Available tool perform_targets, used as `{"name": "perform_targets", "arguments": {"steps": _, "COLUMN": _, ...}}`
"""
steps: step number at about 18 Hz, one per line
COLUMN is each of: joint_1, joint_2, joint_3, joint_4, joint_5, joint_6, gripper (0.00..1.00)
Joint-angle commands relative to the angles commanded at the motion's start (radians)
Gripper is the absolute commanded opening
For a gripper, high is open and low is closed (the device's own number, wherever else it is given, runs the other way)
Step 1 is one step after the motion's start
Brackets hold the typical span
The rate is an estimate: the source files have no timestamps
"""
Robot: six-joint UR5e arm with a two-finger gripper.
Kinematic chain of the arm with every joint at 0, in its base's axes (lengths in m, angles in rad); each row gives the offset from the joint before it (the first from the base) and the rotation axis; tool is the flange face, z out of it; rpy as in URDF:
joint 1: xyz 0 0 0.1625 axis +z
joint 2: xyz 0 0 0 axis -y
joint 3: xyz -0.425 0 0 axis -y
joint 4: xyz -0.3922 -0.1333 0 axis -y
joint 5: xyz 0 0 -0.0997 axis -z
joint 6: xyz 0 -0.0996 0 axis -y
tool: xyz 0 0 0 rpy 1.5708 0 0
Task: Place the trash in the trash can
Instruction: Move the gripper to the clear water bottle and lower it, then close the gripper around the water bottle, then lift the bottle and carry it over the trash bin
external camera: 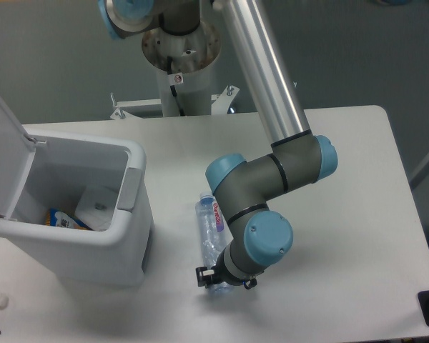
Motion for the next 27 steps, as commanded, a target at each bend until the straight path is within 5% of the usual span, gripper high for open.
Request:
{"name": "perform_targets", "arguments": {"steps": 5, "joint_1": 0.049, "joint_2": 0.153, "joint_3": 0.005, "joint_4": 0.009, "joint_5": -0.138, "joint_6": 0.002, "gripper": 0.17}}
{"name": "perform_targets", "arguments": {"steps": 9, "joint_1": 0.087, "joint_2": 0.230, "joint_3": 0.079, "joint_4": 0.026, "joint_5": -0.296, "joint_6": 0.003, "gripper": 0.17}}
{"name": "perform_targets", "arguments": {"steps": 16, "joint_1": 0.135, "joint_2": 0.318, "joint_3": 0.123, "joint_4": 0.328, "joint_5": -0.534, "joint_6": -0.037, "gripper": 0.17}}
{"name": "perform_targets", "arguments": {"steps": 18, "joint_1": 0.124, "joint_2": 0.338, "joint_3": 0.133, "joint_4": 0.367, "joint_5": -0.569, "joint_6": -0.037, "gripper": 0.17}}
{"name": "perform_targets", "arguments": {"steps": 24, "joint_1": 0.016, "joint_2": 0.402, "joint_3": 0.114, "joint_4": 0.367, "joint_5": -0.641, "joint_6": -0.040, "gripper": 0.21}}
{"name": "perform_targets", "arguments": {"steps": 27, "joint_1": -0.037, "joint_2": 0.431, "joint_3": 0.039, "joint_4": 0.380, "joint_5": -0.640, "joint_6": -0.023, "gripper": 0.22}}
